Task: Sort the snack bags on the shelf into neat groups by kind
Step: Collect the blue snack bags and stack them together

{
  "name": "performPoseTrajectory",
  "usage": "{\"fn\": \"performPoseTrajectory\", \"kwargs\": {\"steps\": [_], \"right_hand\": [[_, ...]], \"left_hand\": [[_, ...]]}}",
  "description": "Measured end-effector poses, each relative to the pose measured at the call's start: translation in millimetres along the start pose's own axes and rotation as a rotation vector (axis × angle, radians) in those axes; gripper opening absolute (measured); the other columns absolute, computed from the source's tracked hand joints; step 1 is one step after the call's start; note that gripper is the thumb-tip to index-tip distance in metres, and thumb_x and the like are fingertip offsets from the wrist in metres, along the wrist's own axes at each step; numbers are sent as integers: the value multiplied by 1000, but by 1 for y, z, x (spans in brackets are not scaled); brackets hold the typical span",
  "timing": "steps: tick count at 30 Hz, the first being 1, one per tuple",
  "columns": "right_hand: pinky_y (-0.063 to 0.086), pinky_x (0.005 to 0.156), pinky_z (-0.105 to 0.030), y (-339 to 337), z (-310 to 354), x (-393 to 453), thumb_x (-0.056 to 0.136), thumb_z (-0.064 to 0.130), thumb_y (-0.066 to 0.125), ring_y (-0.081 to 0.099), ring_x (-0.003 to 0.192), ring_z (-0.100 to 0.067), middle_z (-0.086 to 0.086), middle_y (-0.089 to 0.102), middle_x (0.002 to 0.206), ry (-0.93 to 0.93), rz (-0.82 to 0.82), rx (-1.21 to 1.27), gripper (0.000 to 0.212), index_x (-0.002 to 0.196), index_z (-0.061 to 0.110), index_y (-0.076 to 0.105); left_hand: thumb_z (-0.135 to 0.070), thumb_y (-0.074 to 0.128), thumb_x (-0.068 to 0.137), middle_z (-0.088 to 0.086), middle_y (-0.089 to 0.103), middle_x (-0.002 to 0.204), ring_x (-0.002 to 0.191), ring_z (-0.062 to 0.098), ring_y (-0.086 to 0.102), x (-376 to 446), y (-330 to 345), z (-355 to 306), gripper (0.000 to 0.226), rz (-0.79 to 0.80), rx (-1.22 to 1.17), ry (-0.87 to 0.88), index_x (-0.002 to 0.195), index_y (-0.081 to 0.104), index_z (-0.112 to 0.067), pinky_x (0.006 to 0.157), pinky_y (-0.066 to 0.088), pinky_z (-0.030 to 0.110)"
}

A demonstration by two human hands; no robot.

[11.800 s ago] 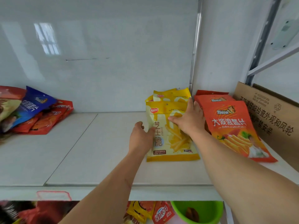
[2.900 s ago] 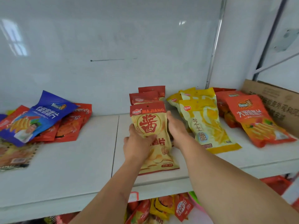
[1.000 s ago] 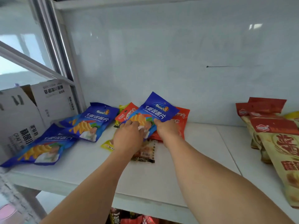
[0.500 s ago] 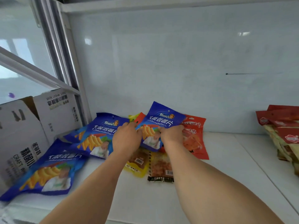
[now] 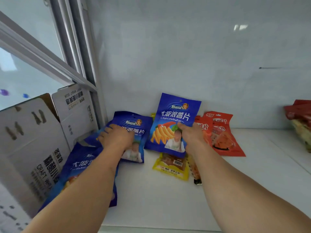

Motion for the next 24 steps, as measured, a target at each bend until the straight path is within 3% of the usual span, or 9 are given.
{"fn": "performPoseTrajectory", "kwargs": {"steps": [3,6,10,14,17,20,22,24], "right_hand": [[48,54,-28,-1,-4,2,93,10,67,57,60,-24,-14,62,78,27,-30,-30,27,113,-8,60],[48,51,-26,0,-6,1,93,9,68,59,63,-24,-13,63,79,25,-31,-52,27,114,-7,61],[52,62,-30,-2,-5,-1,92,15,71,63,69,-24,-13,66,82,27,-32,-44,30,113,-5,62],[51,60,-29,-6,2,-7,95,15,67,63,63,-21,-9,66,69,11,-3,-52,13,97,3,64],[55,69,-34,-10,5,-9,98,17,64,61,60,-23,-10,62,60,-7,35,-49,14,92,4,63],[57,79,-42,-15,12,-11,96,21,66,63,63,-24,-9,64,57,-24,75,-52,16,91,6,64],[58,79,-42,-22,21,-15,97,21,66,65,63,-23,-9,64,58,-45,107,-24,15,93,6,63],[57,76,-40,-33,30,-19,98,20,64,63,61,-22,-10,62,59,-70,139,-22,15,93,6,62]], "left_hand": [[-71,47,91,23,27,162,148,42,28,7,2,10,108,68,37,-11,159,6,2,119,24,53],[-71,60,85,21,31,160,145,41,33,9,-2,11,113,21,36,41,159,10,-1,116,28,52],[-48,79,82,19,31,157,138,40,43,1,-9,3,111,-32,-105,113,158,11,-3,105,43,53],[-28,91,74,19,38,153,138,38,45,5,-13,2,113,18,-349,44,155,17,-1,109,40,55],[-26,91,73,19,56,138,126,36,56,4,-19,6,92,79,-470,3,142,37,0,105,49,51],[-26,86,80,18,63,125,114,35,63,-6,-25,11,70,99,-598,-22,132,48,-1,90,55,45],[-23,87,79,16,67,117,105,34,67,-17,-26,13,61,117,-761,-27,127,54,-3,81,56,45],[-23,88,77,14,71,109,97,33,71,-33,-23,10,57,170,-908,-19,123,58,-6,82,59,47]]}}
Point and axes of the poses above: each hand's wrist, its own x-axis towards the middle knuckle, its own y-axis out of the palm, z = x × y, the point moved 3 cm from there along x, towards the middle knuckle
